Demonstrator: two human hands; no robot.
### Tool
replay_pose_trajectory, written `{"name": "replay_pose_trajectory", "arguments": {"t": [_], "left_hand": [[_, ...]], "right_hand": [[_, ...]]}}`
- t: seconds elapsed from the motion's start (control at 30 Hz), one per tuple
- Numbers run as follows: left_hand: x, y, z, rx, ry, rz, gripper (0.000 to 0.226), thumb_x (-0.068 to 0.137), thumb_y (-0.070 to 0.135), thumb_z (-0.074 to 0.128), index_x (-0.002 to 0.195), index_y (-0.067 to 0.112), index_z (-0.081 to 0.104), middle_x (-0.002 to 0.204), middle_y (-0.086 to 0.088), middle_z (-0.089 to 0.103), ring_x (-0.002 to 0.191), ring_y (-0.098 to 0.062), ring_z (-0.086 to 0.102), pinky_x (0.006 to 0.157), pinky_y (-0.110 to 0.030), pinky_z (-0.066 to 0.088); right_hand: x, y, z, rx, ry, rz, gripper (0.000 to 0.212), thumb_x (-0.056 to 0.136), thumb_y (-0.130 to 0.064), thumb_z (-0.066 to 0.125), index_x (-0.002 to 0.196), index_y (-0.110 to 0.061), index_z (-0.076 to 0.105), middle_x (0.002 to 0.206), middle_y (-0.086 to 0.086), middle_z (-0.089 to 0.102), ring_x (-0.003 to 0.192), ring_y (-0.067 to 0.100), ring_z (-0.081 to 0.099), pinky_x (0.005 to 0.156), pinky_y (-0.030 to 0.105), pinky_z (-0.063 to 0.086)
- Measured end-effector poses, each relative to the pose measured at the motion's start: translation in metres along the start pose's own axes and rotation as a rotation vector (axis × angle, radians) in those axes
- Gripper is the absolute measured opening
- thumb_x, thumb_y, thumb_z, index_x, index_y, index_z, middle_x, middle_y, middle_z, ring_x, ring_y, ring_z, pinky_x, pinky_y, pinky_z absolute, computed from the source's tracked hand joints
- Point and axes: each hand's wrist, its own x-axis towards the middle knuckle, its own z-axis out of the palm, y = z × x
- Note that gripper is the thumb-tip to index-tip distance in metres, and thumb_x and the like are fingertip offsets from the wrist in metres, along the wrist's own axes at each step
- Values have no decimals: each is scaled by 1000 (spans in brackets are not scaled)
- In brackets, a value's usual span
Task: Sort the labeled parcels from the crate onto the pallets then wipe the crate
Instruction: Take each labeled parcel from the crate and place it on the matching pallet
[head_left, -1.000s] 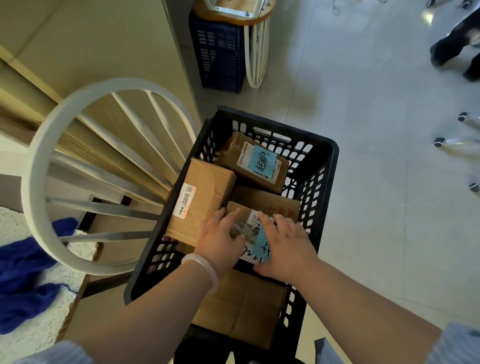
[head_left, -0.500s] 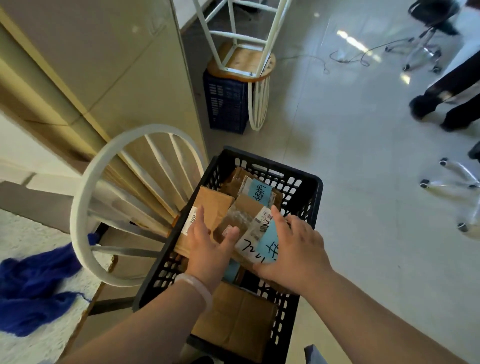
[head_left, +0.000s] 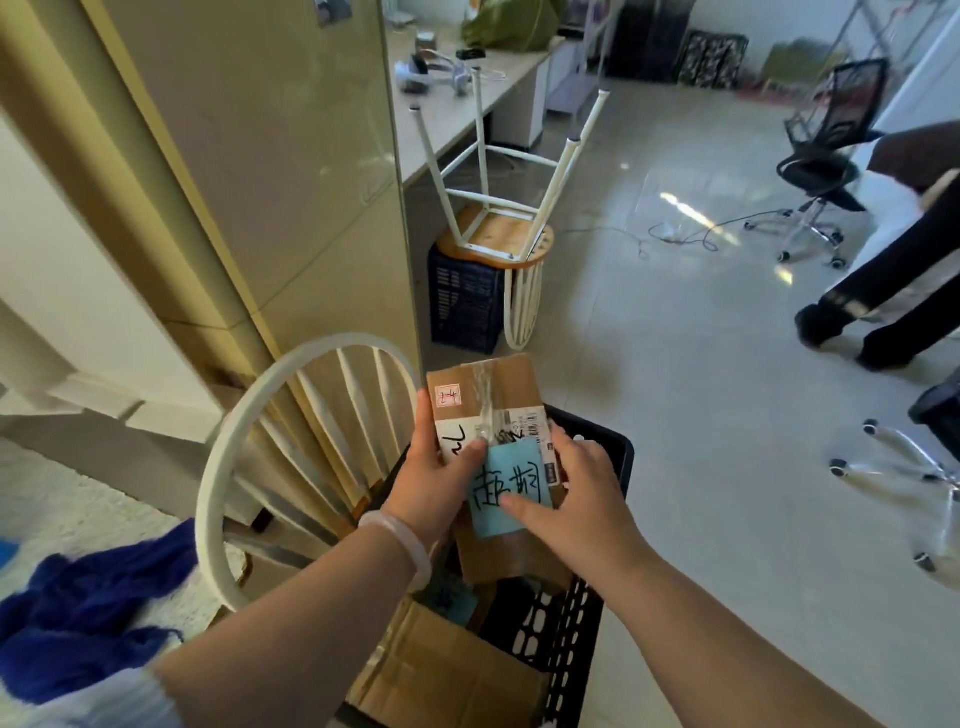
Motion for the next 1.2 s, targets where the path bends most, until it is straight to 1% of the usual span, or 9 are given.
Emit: {"name": "replay_pose_trajectory", "arguments": {"t": [0.2,0.27,0.33,0.43,0.5,0.63,0.77,0.93,1.2], "left_hand": [[-16,25,-12,97,11,50,77,98,27,54,147,52,1,116,25,54,97,3,60,67,-11,52],[-29,29,-21,175,-44,106,81,96,28,57,139,62,-2,126,26,48,111,0,56,82,-19,55],[-44,33,-34,370,-95,180,83,92,36,62,136,69,0,150,24,23,136,-2,31,106,-30,43],[-63,30,-61,542,-86,326,86,80,53,66,142,65,8,153,32,-3,146,-7,9,115,-41,34],[-76,29,-82,552,-30,350,89,75,56,66,143,63,10,153,31,-2,148,-12,7,115,-46,33],[-115,30,-130,594,106,404,90,74,58,66,143,62,10,156,26,2,148,-10,7,117,-44,29],[-178,22,-192,570,245,419,93,72,60,70,146,57,13,156,24,3,145,-1,9,118,-36,27],[-289,-1,-288,528,449,351,94,72,52,76,146,53,19,154,19,14,140,-4,25,109,-29,40],[-507,-56,-422,528,839,195,94,66,64,69,145,54,18,152,20,15,137,-1,28,108,-26,41]], "right_hand": [[1,-15,-2,274,-167,-22,87,91,-33,65,151,-48,3,139,-13,34,121,7,47,83,24,56],[0,-24,-2,315,-190,-26,85,94,-35,59,150,-50,-4,139,-14,33,121,5,45,73,13,51],[0,-35,-2,335,-202,-48,81,95,-36,55,146,-56,-5,137,-17,31,121,5,43,67,12,49],[-5,-55,6,275,-250,-150,72,95,-42,53,139,-69,3,145,-18,29,127,8,42,90,34,54],[-12,-72,15,231,-306,-220,68,94,-45,52,137,-72,7,149,-21,24,130,8,38,96,42,51],[-42,-111,43,211,-381,-316,68,96,-40,53,138,-68,8,144,-20,25,125,4,38,72,13,44],[-87,-161,90,173,-496,-414,69,95,-41,55,134,-72,8,140,-19,24,125,3,37,77,11,43],[-173,-233,177,208,-680,-557,68,94,-35,59,126,-75,14,136,-16,28,124,0,39,78,5,44],[-358,-322,327,196,-1008,-772,63,97,-32,56,138,-63,19,138,-21,19,108,-14,38,72,0,44]]}}
